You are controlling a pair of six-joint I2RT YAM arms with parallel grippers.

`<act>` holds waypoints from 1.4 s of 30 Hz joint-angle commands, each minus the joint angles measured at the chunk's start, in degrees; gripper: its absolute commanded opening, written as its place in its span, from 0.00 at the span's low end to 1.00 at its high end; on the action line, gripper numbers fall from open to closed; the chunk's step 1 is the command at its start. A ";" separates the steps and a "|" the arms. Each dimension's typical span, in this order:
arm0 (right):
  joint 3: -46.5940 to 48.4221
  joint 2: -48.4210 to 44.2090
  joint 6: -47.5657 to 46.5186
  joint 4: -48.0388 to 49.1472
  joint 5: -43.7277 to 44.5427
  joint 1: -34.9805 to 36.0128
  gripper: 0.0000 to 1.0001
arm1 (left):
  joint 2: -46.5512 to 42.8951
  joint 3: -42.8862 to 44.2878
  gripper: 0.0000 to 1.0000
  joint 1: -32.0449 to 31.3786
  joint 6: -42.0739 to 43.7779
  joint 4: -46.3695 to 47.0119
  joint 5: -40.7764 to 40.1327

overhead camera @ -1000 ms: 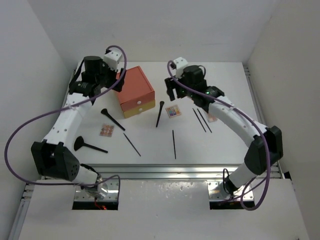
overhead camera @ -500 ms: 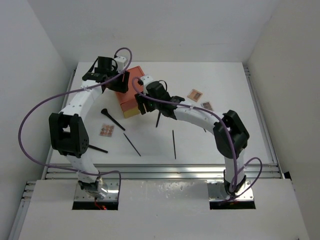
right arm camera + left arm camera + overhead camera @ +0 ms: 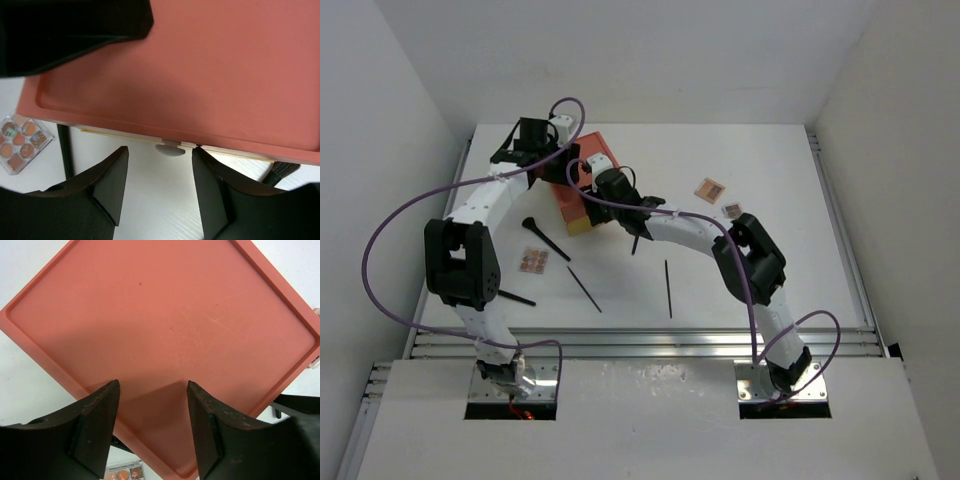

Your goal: Organize the makeup

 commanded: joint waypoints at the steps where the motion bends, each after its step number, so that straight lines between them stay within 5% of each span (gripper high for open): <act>1: 3.20 0.02 0.45 4.54 2.28 0.39 0.54 | 0.44 -0.49 0.60 -0.29 -0.58 1.39 0.28; 13: 3.46 0.73 -1.57 6.74 4.66 0.30 0.41 | 0.97 -1.02 0.59 -0.29 0.65 1.39 1.86; 26: -0.47 -1.11 -0.17 7.88 4.84 0.12 0.00 | 0.97 -1.02 0.59 -0.29 0.65 0.87 2.39; 42: -27.47 -22.73 -2.89 10.53 5.45 5.30 0.00 | 2.56 1.27 0.58 0.24 -1.72 0.87 1.16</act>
